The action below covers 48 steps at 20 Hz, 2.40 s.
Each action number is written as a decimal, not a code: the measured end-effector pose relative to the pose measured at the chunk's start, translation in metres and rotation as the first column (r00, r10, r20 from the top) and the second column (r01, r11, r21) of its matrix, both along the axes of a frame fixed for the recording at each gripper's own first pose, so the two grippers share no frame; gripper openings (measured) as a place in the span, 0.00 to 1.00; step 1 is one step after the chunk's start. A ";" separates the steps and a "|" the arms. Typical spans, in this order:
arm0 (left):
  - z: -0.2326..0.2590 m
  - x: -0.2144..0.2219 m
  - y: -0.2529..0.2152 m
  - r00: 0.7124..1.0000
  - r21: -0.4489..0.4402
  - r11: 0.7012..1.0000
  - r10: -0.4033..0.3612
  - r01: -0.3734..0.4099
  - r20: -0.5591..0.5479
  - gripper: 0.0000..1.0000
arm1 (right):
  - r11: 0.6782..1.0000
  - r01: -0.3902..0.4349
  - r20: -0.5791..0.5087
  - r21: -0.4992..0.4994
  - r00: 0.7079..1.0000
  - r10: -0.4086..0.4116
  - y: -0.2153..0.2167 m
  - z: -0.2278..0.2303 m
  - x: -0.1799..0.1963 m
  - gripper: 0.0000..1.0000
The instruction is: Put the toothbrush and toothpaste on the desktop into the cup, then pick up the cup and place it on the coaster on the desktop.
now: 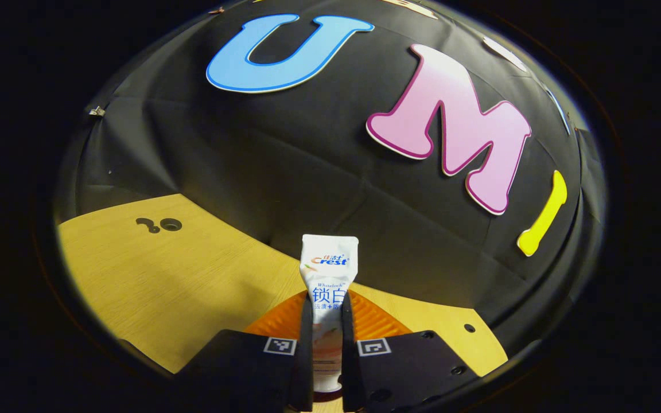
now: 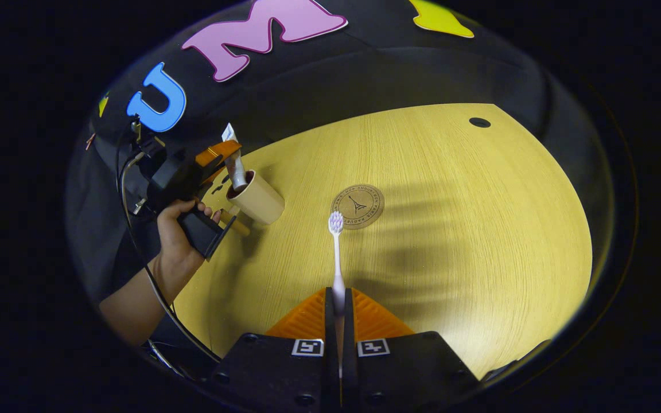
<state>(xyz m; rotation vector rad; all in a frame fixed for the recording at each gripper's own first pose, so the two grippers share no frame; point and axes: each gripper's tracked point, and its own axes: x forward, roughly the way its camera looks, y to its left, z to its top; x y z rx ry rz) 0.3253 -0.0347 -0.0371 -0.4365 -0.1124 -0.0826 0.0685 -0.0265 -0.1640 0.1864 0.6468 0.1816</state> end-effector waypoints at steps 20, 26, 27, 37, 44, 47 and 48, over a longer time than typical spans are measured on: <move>-0.074 -0.170 0.031 0.987 0.196 0.981 0.040 -0.008 -0.157 0.98 | 0.997 -0.079 0.155 0.019 0.985 0.075 0.029 0.059 0.053 0.07; -0.114 -0.219 0.030 0.969 0.136 0.991 0.049 -0.016 -0.244 0.98 | 0.987 -0.157 0.284 0.022 0.948 0.145 0.073 0.104 0.098 0.06; -0.117 -0.223 0.029 0.968 0.122 0.992 0.048 -0.018 -0.247 0.98 | 0.985 -0.168 0.310 0.025 0.938 0.152 0.082 0.112 0.105 0.06; -0.114 -0.243 0.023 0.974 0.083 0.996 0.040 -0.022 -0.224 0.98 | 0.976 -0.219 0.525 0.001 0.830 0.186 0.157 0.148 0.159 0.06; -0.139 -0.263 0.029 0.958 0.122 0.992 0.061 -0.028 -0.278 0.98 | 0.971 -0.237 0.578 0.030 0.797 0.176 0.186 0.150 0.191 0.06; -0.144 -0.265 0.035 0.956 0.112 0.993 0.073 -0.043 -0.283 0.98 | 0.969 -0.244 0.583 0.049 0.794 0.170 0.195 0.145 0.202 0.06; -0.143 -0.265 0.038 0.957 0.106 0.993 0.080 -0.052 -0.280 0.98 | 0.969 -0.243 0.581 0.053 0.796 0.168 0.197 0.142 0.205 0.06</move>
